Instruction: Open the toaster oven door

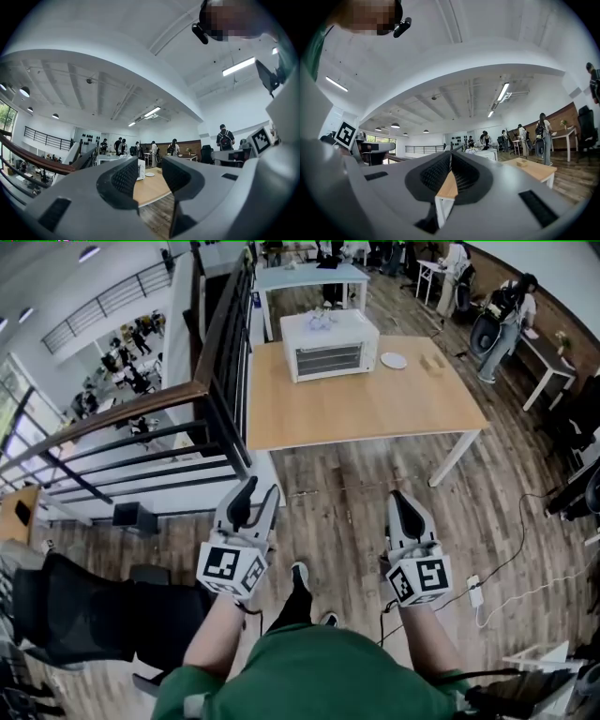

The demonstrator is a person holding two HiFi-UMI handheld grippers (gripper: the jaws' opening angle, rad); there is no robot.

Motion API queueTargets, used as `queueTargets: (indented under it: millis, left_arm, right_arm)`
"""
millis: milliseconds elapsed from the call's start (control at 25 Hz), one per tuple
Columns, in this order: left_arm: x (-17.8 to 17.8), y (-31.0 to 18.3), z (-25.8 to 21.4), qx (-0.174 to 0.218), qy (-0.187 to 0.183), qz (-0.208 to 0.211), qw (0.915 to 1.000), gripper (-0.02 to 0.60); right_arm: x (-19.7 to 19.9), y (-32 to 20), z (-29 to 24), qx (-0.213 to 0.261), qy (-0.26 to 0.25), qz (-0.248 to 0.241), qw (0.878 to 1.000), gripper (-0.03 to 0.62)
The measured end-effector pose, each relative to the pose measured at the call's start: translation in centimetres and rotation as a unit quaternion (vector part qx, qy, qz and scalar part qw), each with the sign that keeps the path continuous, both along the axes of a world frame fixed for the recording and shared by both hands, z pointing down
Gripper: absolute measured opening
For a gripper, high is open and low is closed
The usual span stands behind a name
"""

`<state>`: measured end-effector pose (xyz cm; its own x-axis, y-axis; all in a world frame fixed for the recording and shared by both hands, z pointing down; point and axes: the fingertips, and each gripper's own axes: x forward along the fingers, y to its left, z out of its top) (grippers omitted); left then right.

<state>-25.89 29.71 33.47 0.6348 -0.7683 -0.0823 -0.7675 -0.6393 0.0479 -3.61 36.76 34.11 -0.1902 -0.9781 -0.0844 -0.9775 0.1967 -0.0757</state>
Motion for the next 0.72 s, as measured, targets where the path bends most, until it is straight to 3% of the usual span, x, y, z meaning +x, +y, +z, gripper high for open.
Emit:
queueTargets:
  millis: [240,440,720]
  left_arm:
    - [1.5,-7.2,1.1,-0.013,0.024,0.012,0.9996,0.169]
    - [3.5,-14.0,1.2,0.001,0.029,0.033,0.999,0.169]
    - [3.1,-22.5,1.8,-0.005,0.033,0.038,0.9987,0.169]
  right_arm:
    - [1.8,-5.3,1.3,-0.018,0.015,0.019,1.0,0.034]
    - [3.5,-11.2,1.2,-0.023,0.026,0.043,0.998,0.034]
    - [4.0,-19.7,0.9,-0.024,0.03,0.064,0.997,0.034]
